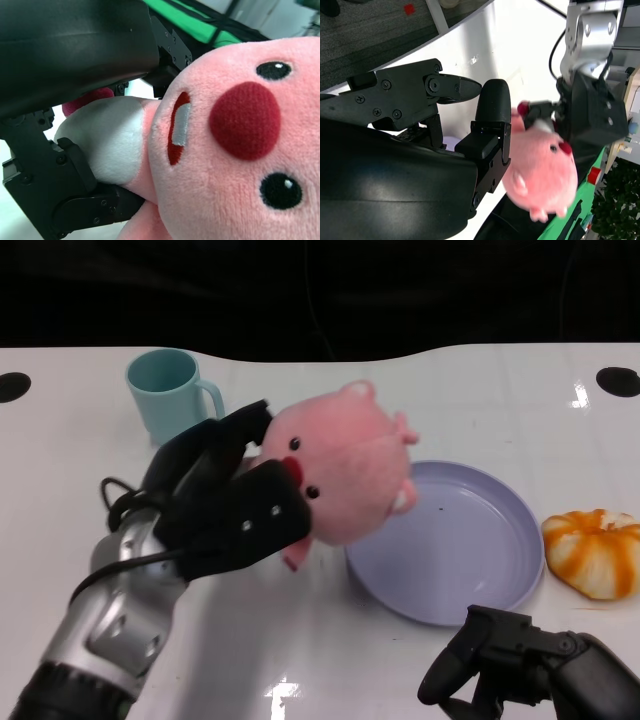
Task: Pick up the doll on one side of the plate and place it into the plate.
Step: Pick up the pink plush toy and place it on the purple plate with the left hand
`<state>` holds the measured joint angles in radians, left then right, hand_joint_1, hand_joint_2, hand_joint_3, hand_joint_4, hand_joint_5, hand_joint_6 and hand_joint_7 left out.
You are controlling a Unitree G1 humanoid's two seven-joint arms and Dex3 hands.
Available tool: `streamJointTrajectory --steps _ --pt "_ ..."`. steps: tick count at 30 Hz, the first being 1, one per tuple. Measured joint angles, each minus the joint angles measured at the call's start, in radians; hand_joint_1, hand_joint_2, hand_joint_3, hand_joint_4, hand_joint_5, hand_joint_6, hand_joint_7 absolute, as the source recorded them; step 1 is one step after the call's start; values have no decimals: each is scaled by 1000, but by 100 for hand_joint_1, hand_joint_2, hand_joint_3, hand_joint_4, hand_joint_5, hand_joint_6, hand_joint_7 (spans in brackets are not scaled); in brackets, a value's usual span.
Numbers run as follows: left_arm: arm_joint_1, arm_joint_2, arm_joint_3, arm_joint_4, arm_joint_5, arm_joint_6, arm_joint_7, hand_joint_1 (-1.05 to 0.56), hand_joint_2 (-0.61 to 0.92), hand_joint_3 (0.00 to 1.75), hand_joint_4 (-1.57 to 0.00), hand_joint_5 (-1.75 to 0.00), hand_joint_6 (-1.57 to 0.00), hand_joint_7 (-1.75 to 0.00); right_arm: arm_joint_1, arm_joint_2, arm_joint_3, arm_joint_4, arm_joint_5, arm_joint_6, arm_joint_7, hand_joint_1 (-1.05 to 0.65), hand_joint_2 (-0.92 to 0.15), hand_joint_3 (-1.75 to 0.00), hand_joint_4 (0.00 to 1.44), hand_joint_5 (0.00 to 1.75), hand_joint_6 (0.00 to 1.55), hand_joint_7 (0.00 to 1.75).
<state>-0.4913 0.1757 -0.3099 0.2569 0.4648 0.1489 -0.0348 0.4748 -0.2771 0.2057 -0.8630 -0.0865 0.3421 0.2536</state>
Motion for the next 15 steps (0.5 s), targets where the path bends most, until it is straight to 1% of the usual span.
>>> streamJointTrajectory --steps 1,3,4,5,7,14,15 --pt "-19 -14 -11 0 11 11 -2 -17 45 115 -94 -175 -78 -162 0 0 3 0 -1 0 0 -25 -92 -36 66 159 59 130" --pt "-49 -38 -35 1 29 33 -8 -19 45 115 -94 -175 -79 -162 1 0 8 0 -4 0 0 -25 -92 -36 66 159 59 130" --pt "-61 -51 -46 2 41 46 -11 -19 44 116 -94 -175 -78 -165 1 0 11 -1 -6 0 0 -25 -92 -36 66 159 59 130" --pt "-72 -62 -58 7 48 58 -17 -21 44 118 -95 -175 -76 -171 2 0 13 -1 -8 0 -1 -25 -92 -36 66 158 59 130" --pt "-101 -84 -82 26 66 80 -27 -22 44 119 -95 -175 -75 -174 3 0 19 -2 -11 1 -1 -25 -92 -36 65 158 59 130" --pt "-192 -149 -158 148 116 86 -31 -20 39 119 -95 -175 -73 -175 6 0 31 -17 -19 15 -3 -25 -92 -35 65 158 58 129" --pt "-205 -158 -165 167 121 87 -31 -21 43 111 -92 -175 -70 -175 6 1 32 -18 -19 16 -3 -25 -92 -35 65 158 59 129"
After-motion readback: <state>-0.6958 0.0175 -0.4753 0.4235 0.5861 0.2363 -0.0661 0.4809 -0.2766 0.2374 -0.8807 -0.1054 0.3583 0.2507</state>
